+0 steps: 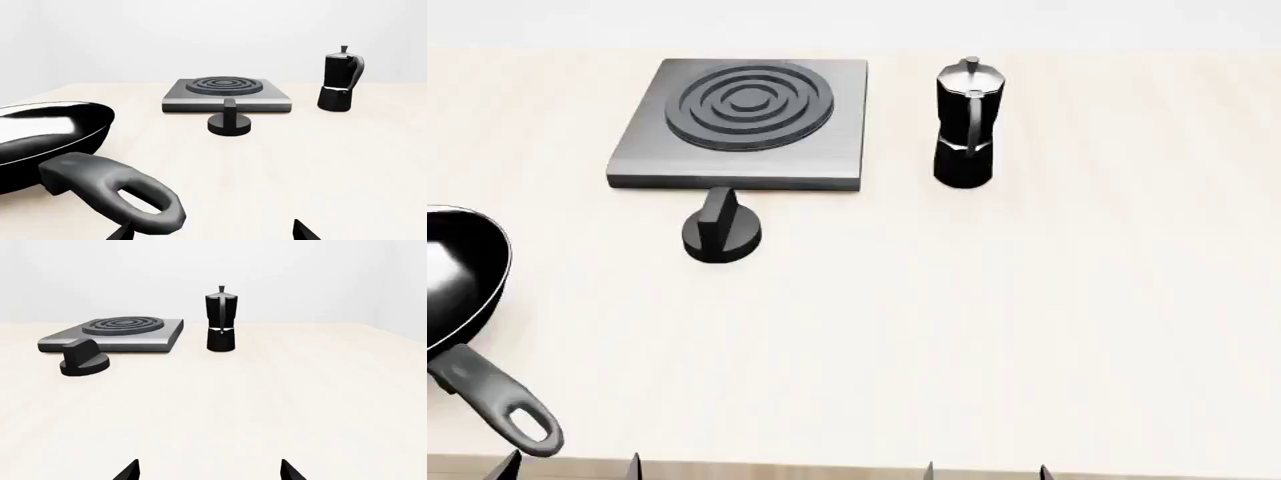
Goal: Turn on the stove.
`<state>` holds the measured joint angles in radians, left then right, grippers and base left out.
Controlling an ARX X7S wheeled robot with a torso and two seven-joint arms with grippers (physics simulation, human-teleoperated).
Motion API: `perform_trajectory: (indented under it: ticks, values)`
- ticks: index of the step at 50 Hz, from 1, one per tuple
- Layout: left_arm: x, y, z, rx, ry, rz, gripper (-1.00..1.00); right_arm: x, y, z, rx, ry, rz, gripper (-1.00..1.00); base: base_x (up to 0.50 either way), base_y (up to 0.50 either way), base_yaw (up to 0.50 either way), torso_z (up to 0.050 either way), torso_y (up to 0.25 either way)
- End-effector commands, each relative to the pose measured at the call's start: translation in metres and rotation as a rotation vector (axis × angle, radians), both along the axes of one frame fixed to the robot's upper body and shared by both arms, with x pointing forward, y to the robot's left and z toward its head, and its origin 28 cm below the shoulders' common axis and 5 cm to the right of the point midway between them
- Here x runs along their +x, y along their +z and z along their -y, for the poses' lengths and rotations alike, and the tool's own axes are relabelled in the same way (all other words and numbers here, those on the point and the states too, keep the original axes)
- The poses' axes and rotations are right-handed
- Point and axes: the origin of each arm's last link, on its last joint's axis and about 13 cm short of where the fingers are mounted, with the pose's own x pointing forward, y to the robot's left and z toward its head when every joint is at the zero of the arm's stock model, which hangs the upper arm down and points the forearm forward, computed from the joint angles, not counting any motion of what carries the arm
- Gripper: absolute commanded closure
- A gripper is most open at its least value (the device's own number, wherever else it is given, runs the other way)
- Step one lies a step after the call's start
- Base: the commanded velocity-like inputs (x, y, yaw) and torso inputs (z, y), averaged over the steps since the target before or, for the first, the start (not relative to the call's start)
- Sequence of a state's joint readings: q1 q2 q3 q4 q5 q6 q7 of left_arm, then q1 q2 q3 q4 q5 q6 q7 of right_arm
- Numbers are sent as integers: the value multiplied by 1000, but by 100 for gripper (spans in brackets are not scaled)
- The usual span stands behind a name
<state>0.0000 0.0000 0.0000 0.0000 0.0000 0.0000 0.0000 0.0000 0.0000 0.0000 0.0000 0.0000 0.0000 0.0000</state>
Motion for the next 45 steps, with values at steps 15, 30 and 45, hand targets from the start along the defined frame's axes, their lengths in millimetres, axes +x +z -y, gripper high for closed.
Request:
perform_trajectory:
  ticks: [15, 30, 45]
  values:
    - [-3, 2, 1, 20, -18, 21, -100, -2, 4, -2, -2, 0, 6, -100, 0, 0, 0, 0, 0]
    - [-6, 28, 0, 26, -7, 69, -100, -6, 31, -6, -3, 27, 56, -100, 0, 0, 0, 0, 0]
    - [-5, 61, -1, 74, -5, 137, -100, -8, 72, -7, -45, 46, 116, -100, 0, 0, 0, 0, 0]
